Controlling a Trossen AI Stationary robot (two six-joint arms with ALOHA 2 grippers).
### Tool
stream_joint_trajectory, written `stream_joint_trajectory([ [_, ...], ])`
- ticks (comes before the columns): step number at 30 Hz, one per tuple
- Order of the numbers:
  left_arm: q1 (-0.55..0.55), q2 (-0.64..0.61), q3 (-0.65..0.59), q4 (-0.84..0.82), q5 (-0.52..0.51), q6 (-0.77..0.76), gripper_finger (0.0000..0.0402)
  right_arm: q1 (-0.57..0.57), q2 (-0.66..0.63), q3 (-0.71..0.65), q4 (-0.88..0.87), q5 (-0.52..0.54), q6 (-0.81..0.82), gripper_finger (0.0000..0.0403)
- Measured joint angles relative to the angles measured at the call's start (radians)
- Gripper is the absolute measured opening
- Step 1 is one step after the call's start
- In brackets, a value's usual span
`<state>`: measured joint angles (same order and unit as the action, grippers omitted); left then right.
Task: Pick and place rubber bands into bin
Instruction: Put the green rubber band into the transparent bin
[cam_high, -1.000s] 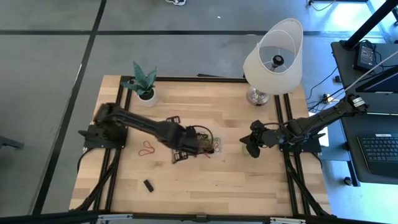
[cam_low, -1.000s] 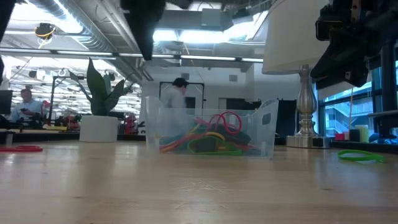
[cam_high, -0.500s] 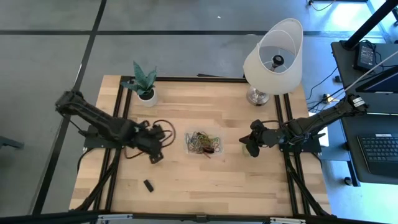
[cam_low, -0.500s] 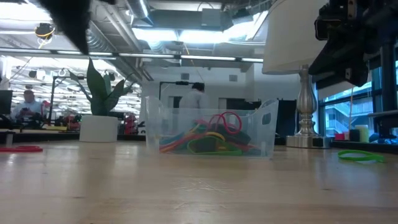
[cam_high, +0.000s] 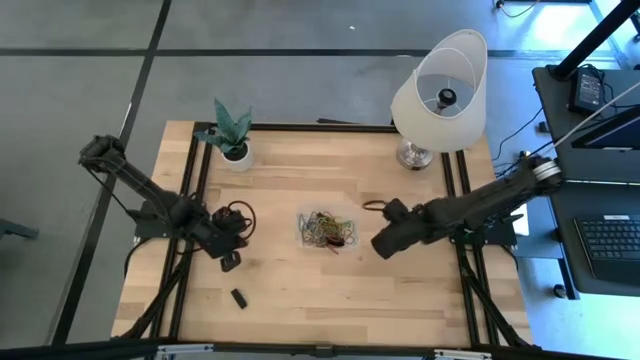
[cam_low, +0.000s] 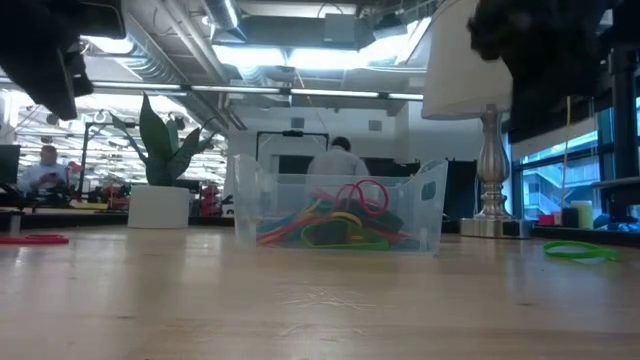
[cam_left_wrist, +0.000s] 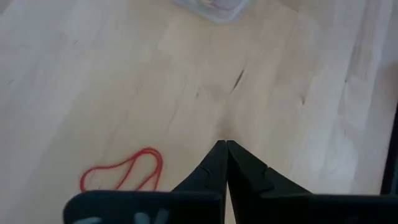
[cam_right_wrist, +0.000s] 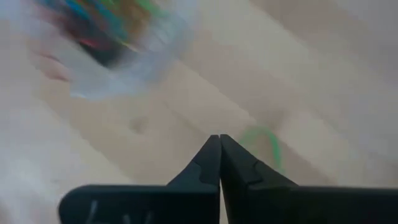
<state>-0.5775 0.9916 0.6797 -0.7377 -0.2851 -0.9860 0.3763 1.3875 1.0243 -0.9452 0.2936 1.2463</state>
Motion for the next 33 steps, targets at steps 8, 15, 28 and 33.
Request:
stream_joint_trajectory([
  [8,-0.005,-0.008,-0.017,0.023,-0.001,0.021,0.0003,0.000,0.195,-0.012,-0.160,-0.165,0.288,0.0044],
  [15,-0.005,-0.008,-0.017,0.037,-0.001,0.064,0.0002,0.000,0.223,-0.109,-0.127,-0.164,0.401,0.0116],
  [28,-0.005,-0.007,-0.017,0.040,0.000,0.030,0.0002,0.004,0.216,-0.271,0.160,-0.160,0.507,0.0134],
  [33,-0.005,-0.007,-0.017,0.039,0.000,0.031,0.0003,0.029,0.218,-0.249,0.146,-0.151,0.476,0.0028],
])
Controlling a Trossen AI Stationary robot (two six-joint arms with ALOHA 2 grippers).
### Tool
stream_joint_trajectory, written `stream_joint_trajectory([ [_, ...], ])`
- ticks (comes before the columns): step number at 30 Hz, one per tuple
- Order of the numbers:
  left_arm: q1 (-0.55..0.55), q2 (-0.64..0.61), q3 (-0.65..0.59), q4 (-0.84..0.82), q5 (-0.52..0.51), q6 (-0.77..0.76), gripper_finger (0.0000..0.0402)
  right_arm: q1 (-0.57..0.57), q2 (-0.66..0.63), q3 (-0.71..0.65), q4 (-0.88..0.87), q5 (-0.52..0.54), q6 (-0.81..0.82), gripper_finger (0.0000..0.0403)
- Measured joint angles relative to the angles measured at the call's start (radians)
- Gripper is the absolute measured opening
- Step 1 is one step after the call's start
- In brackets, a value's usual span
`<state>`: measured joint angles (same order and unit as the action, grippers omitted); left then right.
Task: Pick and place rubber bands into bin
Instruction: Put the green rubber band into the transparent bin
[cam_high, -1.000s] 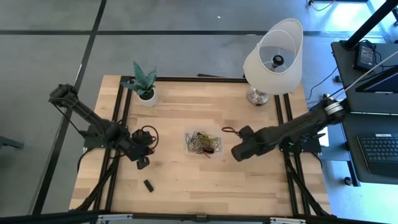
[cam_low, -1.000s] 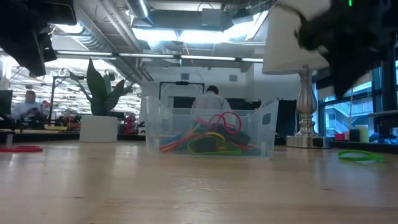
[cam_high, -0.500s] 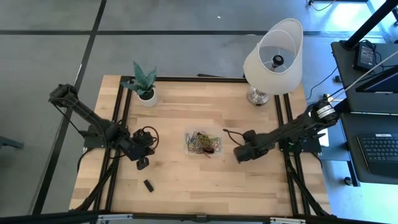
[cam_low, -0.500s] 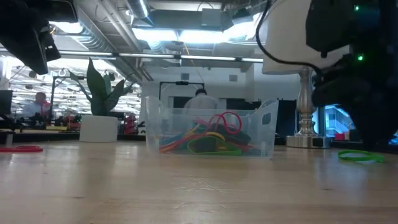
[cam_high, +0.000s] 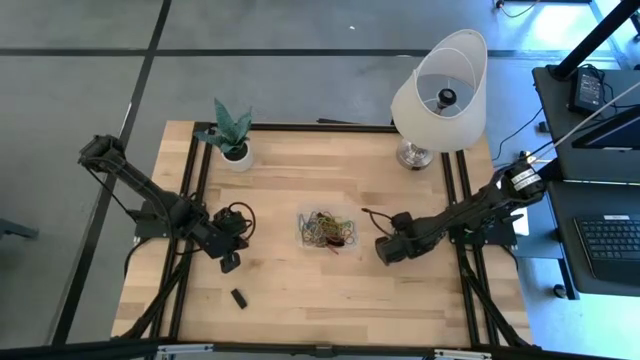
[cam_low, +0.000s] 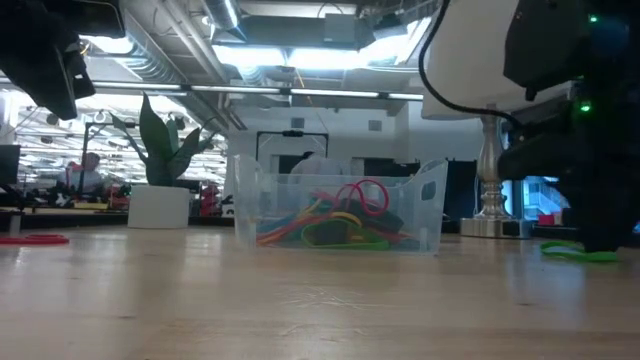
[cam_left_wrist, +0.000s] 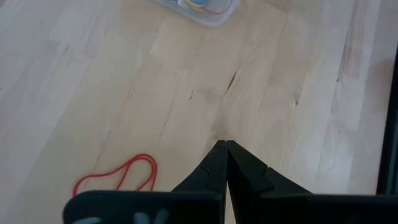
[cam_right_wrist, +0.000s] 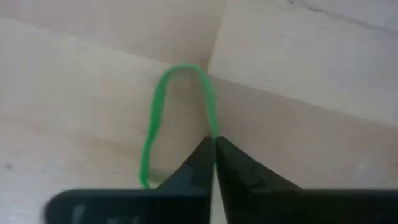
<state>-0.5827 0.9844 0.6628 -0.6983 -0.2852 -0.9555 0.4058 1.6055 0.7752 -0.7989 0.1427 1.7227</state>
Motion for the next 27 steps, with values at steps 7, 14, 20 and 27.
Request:
stream_joint_trajectory([
  [7,0.000,0.000,0.000,0.000,-0.002,0.016,0.0002,0.038,0.004,0.174,-0.225,-0.020,-0.033,0.0006],
  [14,0.002,0.000,0.000,0.000,-0.009,0.027,0.0005,0.058,0.003,0.508,-0.471,0.170,-0.120,0.0002],
  [20,0.002,0.000,0.000,0.000,-0.035,0.035,0.0005,0.027,0.016,0.694,-0.438,0.366,-0.301,0.0002],
  [27,0.002,0.000,0.000,0.000,-0.066,0.035,0.0006,-0.065,0.114,0.777,-0.257,0.390,-0.561,0.0001],
])
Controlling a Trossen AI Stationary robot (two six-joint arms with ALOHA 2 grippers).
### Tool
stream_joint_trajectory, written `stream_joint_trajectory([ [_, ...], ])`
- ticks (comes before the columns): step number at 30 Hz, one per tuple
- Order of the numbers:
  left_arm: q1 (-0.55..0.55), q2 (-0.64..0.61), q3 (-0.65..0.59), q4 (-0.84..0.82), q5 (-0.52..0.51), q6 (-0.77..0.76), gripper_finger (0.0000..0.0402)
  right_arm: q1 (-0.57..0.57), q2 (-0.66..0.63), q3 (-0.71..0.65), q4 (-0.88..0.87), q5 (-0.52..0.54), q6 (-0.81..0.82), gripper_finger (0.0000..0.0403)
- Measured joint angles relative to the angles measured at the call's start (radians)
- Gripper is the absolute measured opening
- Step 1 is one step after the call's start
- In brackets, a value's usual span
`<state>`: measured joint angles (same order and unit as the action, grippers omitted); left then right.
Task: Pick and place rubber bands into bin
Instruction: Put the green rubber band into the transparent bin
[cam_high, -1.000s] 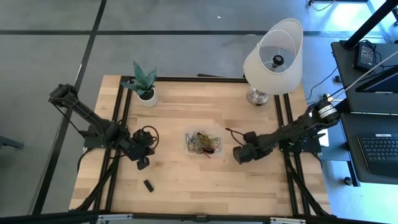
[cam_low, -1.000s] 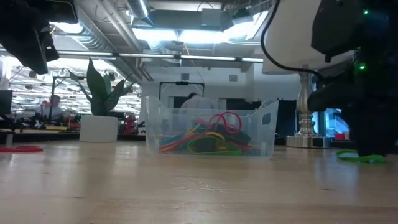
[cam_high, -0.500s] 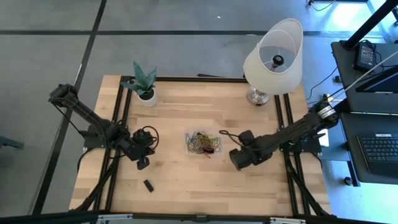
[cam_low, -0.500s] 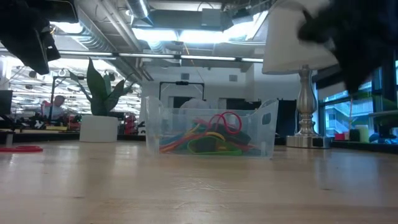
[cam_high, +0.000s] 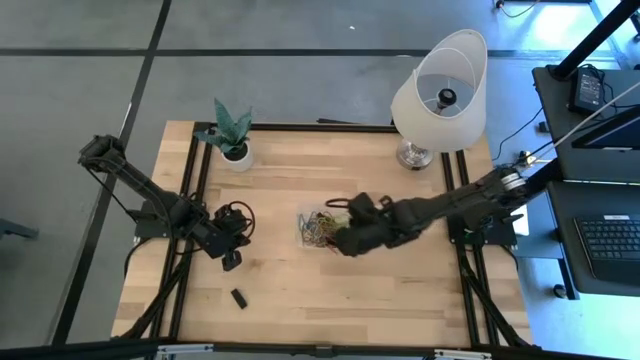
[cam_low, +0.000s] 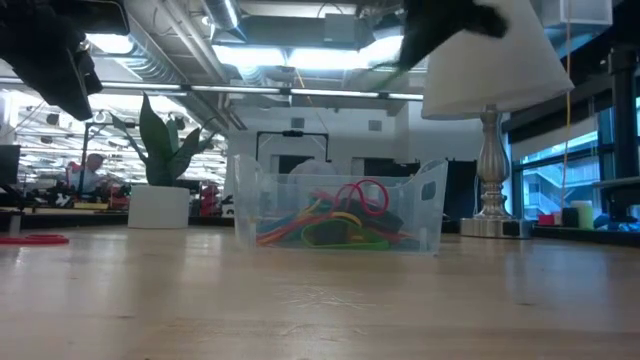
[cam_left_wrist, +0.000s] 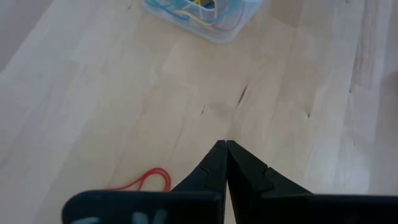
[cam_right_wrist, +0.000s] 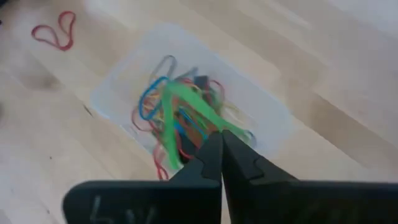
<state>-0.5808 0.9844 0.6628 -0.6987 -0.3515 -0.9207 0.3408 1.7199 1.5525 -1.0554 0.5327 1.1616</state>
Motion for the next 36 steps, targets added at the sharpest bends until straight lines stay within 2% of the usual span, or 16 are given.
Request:
stream_joint_trajectory([
  [3,0.000,0.000,0.000,0.000,0.003,0.000,0.0006,-0.039,0.064,0.021,0.066,-0.042,-0.079,0.0000],
  [12,0.000,0.000,0.000,0.000,0.003,0.000,0.0006,-0.145,0.227,0.054,0.059,-0.301,-0.284,0.0000],
  [17,0.000,0.000,0.000,0.000,0.003,0.023,0.0006,-0.185,0.275,0.052,0.034,-0.393,-0.331,0.0000],
  [28,0.000,0.000,0.000,0.000,-0.002,0.078,0.0006,-0.194,0.299,0.052,0.012,-0.439,-0.387,0.0014],
  [36,0.000,0.000,0.000,0.000,-0.051,0.078,0.0006,-0.194,0.299,0.052,-0.020,-0.457,-0.376,0.0081],
])
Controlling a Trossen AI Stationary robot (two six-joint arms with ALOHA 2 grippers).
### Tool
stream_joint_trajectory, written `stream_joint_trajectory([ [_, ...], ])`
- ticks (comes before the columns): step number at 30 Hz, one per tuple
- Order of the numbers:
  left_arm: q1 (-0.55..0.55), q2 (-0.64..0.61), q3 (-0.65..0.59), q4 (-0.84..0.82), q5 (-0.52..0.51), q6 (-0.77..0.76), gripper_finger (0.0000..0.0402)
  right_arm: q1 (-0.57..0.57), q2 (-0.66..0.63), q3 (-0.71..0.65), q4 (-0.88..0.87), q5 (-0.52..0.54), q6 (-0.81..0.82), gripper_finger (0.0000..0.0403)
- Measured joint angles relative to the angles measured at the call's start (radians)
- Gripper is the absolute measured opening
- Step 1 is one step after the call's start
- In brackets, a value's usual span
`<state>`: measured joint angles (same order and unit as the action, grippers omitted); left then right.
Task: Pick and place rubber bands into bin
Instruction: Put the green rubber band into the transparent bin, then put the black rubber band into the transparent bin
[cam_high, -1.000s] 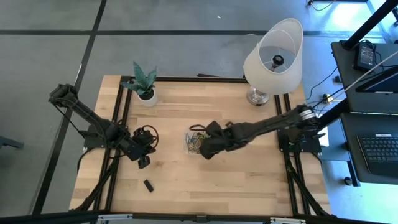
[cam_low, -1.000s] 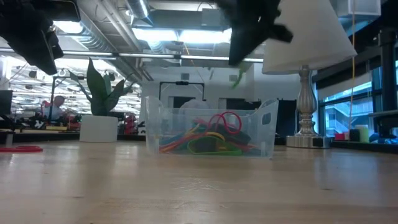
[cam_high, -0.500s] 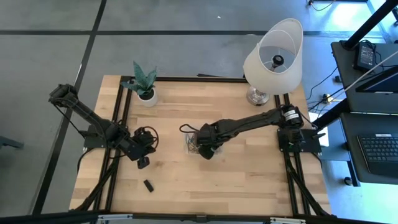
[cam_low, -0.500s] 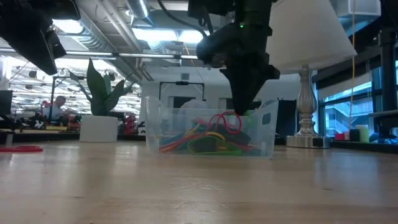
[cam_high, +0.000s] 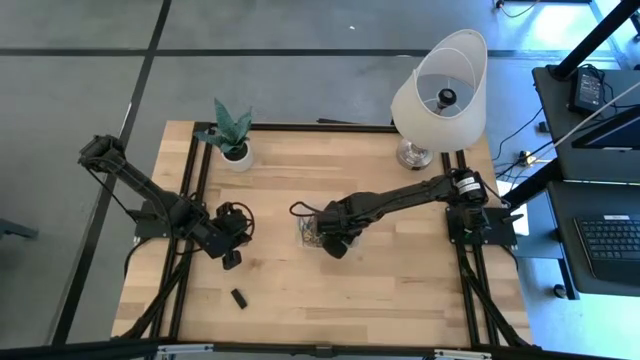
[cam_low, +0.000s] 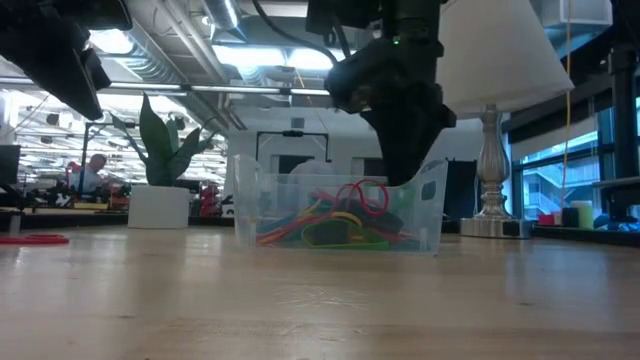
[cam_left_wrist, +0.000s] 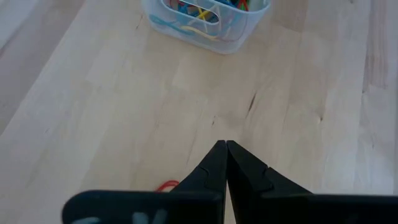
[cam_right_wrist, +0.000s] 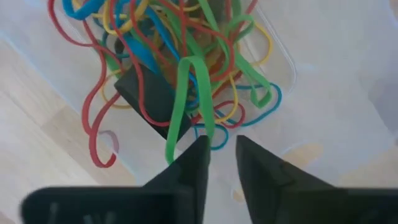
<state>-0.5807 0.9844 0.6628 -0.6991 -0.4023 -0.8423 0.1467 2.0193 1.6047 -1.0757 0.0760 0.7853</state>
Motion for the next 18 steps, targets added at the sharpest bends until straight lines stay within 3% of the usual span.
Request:
stream_joint_trajectory([
  [9,0.000,0.000,0.000,0.000,-0.005,0.000,0.0006,0.005,-0.010,0.016,-0.051,0.000,0.059,0.0142],
  [18,0.000,0.000,0.000,0.002,0.017,0.010,0.0006,0.020,-0.022,0.133,-0.193,0.057,-0.003,0.0141],
])
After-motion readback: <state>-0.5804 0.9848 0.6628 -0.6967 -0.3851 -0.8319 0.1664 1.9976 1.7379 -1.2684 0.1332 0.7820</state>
